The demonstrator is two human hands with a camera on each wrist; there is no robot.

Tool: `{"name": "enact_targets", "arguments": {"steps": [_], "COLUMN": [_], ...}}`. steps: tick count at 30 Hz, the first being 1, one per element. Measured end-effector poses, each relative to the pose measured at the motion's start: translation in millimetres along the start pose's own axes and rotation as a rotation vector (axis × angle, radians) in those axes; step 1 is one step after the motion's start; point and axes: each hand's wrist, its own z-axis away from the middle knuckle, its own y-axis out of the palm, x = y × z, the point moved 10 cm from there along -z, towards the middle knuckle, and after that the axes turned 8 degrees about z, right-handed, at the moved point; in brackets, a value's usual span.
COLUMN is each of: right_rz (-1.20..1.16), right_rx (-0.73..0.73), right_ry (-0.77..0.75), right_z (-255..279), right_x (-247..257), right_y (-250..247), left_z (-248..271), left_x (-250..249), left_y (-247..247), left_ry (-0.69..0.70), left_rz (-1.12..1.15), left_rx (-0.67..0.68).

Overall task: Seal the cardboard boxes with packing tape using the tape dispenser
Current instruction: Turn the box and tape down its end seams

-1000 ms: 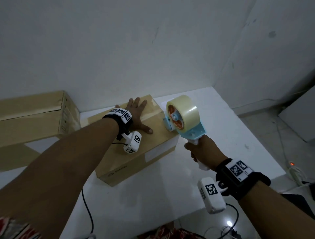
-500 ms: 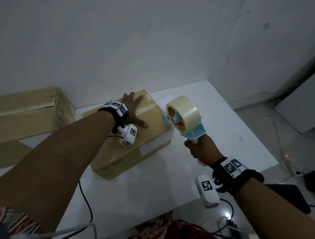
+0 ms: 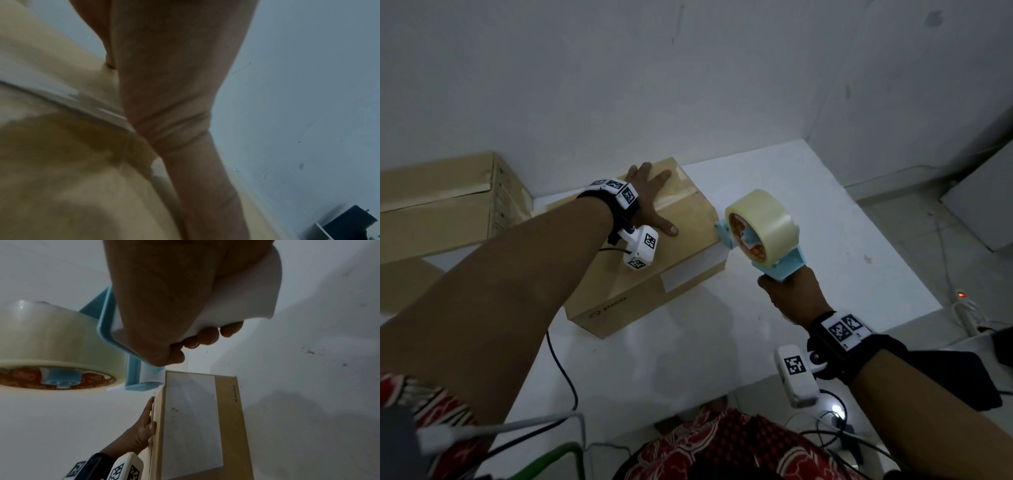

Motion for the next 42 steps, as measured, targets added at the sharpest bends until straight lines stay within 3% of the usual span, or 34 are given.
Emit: {"name": "enact_targets", "arguments": {"steps": [4,8,14,18,21,26,31,36,42], "right_rz": [0.013,0.113,0.177,0.373,0.373,-0.099,-0.486,-0.674,-0.763], "right_rx": [-0.008,-0.02,-0.027,0.115,0.082,-0.107,-0.063,-0.056,-0.082], "right_ry": [0.03,-0.046,-0.058,0.023,0.026,0.255,0.218,0.271,0.456], "right_z": [11.2,23.1,8.3,4.9,9.3,-7.0,-27.9,-47.3,-58.2], "right_x": [-16.8,-14.9,-10.1,-44.3,-67.2,-81.8,-14.1,27.1,25.0], "right_y": [-1.9,-4.1,4.1,19.9,4.4,-15.2,16.0,44.3,69.0], "left_z": [-1.9,-0.2,6.0,7.4,3.2,1.0,9.0,8.0,-4.4], "left_x": [-0.8,-2.6,-6.7,-5.8,-3.2,-9.8,-9.0,-3.8,-9.5], "left_y": [-1.8,-1.7,0.4,-0.4,-1.4,-6.9,-3.6,-4.3,-16.7], "left_ry": [0.0,0.006,0.016,0.027,0.032,0.017,0.001,-0.054,-0.049], "left_rz": [0.0,0.001,0.018,-0.003,0.009,0.058,0.056,0.063,0.031], "left_rx": [-0.01,-0.019,-0.01,-0.006,-0.026,-0.074,-0.118,-0.111,-0.152]}}
